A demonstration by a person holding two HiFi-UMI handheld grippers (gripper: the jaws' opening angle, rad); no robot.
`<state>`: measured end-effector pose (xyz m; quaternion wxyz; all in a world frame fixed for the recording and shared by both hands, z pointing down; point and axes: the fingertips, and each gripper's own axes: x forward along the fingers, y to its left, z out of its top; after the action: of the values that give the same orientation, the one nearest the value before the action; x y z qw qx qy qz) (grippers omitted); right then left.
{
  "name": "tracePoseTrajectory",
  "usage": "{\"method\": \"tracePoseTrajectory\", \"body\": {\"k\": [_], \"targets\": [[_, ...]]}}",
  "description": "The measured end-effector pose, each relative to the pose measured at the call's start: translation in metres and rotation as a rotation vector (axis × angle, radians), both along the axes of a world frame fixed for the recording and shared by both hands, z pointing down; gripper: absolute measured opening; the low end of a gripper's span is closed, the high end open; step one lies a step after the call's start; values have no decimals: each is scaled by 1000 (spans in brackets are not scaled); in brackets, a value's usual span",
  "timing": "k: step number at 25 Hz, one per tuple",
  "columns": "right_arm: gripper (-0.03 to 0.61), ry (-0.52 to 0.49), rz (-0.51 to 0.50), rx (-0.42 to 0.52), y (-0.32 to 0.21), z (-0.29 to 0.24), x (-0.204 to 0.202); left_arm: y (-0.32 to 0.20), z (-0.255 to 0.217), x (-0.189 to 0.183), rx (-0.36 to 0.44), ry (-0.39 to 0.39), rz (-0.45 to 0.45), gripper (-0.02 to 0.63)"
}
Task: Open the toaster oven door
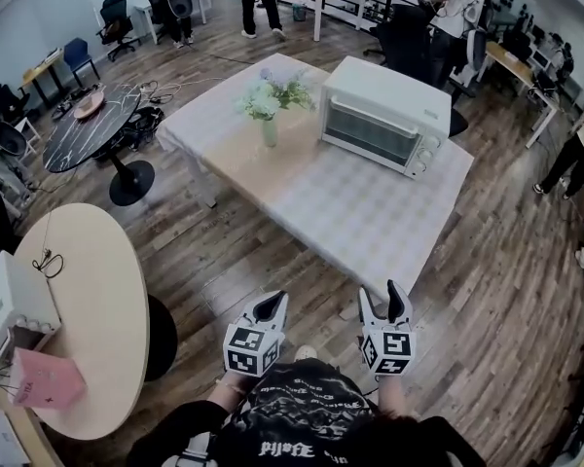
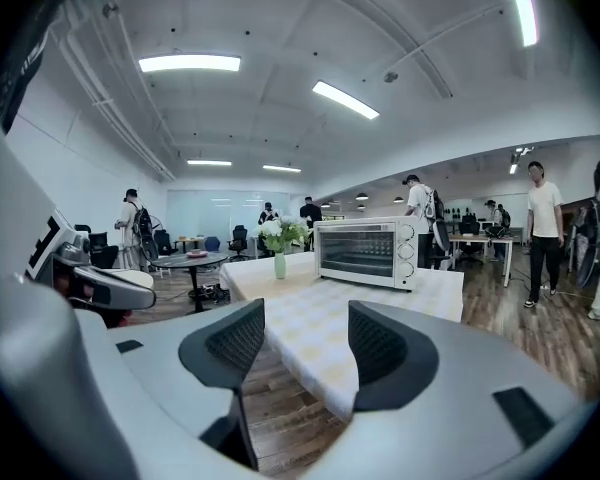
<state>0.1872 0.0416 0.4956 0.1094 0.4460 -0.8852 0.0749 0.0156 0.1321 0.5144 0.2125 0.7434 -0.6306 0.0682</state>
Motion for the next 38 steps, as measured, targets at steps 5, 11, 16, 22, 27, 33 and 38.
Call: {"method": "tracePoseTrajectory", "body": {"k": [5,11,16,22,27,33,38], "targets": [[259,-34,20,-17,-35,3,17,-32,-6,21,6,37,10,20],[259,-82,61,-74,-56,10,34,-65,-7,31,-7,50,24,19],[253,-88,100,-96,-79,17,44,-99,8,34,-29,63,42,20],[245,-72,156,-118,-114,23,34,-155,14,24,-29,73,113,20],[231,-121,226,-117,-167,15,13,-212,19,-5,-38,80,143,18],[227,-128,271,-82,-240,2,-31,-290,21,-52,-21,79,178,18],[219,-155,351,-72,-289,-5,-54,-346,20,-89,-15,59,229,18]]}}
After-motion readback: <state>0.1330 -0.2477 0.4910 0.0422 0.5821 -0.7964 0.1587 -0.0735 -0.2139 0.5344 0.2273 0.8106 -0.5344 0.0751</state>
